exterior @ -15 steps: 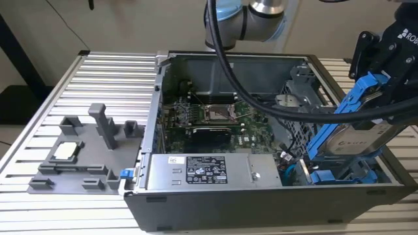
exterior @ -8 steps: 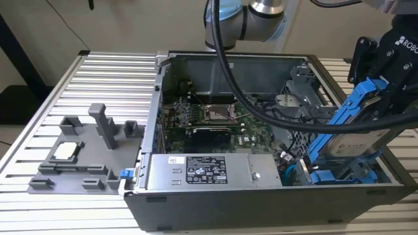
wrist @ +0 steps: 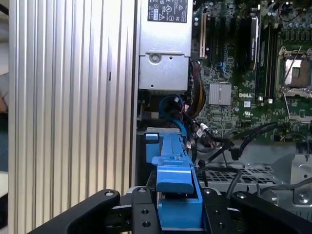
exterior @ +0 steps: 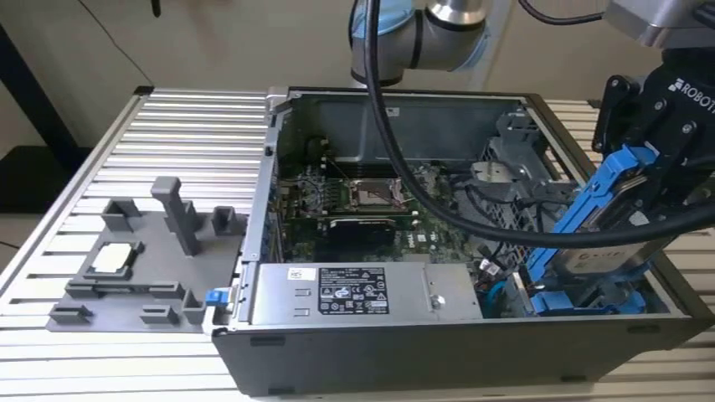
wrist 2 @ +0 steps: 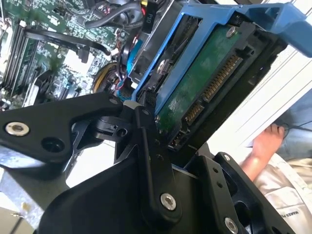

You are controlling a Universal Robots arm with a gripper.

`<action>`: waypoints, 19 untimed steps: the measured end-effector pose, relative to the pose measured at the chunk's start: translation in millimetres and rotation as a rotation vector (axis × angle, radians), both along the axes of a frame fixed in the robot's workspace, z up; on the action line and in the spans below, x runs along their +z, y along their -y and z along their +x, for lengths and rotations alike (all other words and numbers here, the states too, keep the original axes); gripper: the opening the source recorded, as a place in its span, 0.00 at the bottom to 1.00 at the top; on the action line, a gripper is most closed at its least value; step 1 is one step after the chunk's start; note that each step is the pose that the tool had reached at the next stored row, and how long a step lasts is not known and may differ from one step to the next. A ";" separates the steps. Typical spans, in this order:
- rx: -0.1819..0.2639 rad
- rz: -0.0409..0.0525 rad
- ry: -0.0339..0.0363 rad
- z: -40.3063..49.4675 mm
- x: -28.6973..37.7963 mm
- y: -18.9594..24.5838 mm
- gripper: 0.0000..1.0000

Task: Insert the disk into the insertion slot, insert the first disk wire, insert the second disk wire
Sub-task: 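Insert the disk into the insertion slot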

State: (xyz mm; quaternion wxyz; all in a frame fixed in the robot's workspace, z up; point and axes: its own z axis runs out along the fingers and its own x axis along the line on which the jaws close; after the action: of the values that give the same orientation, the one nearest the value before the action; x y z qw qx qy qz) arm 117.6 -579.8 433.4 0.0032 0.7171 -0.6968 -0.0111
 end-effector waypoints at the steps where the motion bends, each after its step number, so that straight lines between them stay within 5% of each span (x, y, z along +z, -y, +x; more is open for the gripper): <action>1: -0.003 0.0039 0.0000 0.2 -1.1 0.0 0.33; 19: -0.029 0.0078 -0.0158 8.1 -16.7 0.6 0.33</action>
State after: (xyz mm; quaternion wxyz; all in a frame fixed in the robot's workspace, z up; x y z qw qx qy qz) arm 125.7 -580.4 416.8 0.0057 0.7067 -0.7072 -0.0195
